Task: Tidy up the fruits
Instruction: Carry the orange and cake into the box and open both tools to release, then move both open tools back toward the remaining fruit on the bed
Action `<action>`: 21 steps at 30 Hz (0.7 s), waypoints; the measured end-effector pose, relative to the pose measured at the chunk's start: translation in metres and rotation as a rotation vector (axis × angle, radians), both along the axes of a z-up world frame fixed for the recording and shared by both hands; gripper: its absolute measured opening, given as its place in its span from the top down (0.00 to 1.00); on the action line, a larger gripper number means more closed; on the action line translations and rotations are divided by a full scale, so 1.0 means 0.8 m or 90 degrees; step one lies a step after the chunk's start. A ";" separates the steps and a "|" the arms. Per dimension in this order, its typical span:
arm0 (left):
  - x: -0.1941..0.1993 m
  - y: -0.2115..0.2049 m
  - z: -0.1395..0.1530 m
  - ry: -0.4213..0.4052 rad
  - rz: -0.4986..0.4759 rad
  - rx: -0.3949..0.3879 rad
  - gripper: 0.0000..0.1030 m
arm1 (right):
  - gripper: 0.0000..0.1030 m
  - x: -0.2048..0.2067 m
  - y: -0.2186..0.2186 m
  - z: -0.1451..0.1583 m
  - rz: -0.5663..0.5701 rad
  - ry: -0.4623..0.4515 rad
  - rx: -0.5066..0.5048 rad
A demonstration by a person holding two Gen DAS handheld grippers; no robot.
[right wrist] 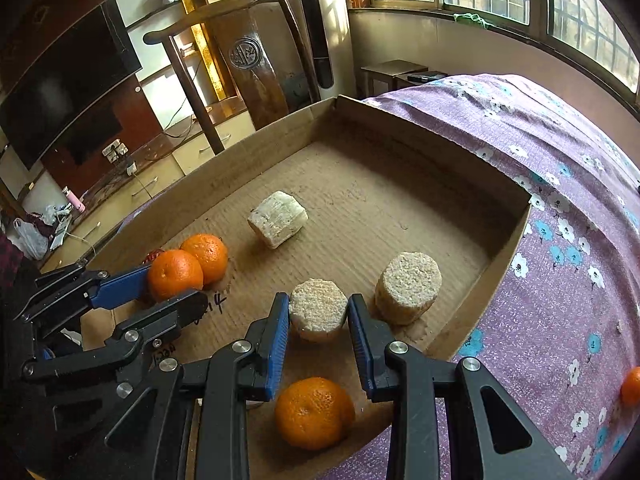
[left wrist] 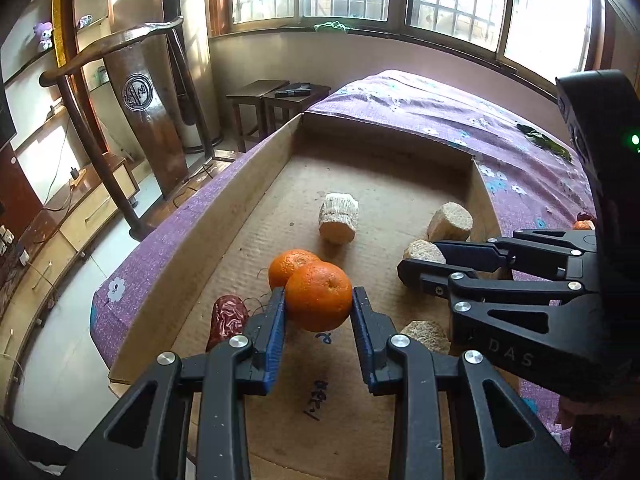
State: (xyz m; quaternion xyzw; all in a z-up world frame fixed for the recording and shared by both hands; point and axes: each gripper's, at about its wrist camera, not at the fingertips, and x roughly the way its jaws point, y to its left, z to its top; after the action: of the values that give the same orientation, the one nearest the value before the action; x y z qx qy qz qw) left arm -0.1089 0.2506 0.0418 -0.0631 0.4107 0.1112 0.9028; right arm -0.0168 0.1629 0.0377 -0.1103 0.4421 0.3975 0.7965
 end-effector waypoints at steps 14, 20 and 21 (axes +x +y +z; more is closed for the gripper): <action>-0.005 -0.001 0.001 0.001 0.010 0.010 0.69 | 0.60 -0.004 -0.005 0.002 -0.004 0.011 0.015; -0.008 0.001 0.007 -0.009 0.026 0.014 0.52 | 0.59 -0.013 -0.014 0.014 -0.014 -0.004 0.021; -0.010 0.002 0.009 -0.016 0.030 0.017 0.48 | 0.59 -0.014 -0.017 0.016 -0.019 -0.009 0.021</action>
State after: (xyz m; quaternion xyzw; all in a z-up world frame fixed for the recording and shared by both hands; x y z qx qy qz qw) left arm -0.1165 0.2519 0.0493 -0.0623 0.3964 0.1369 0.9057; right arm -0.0279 0.1490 0.0509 -0.0929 0.4314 0.3919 0.8072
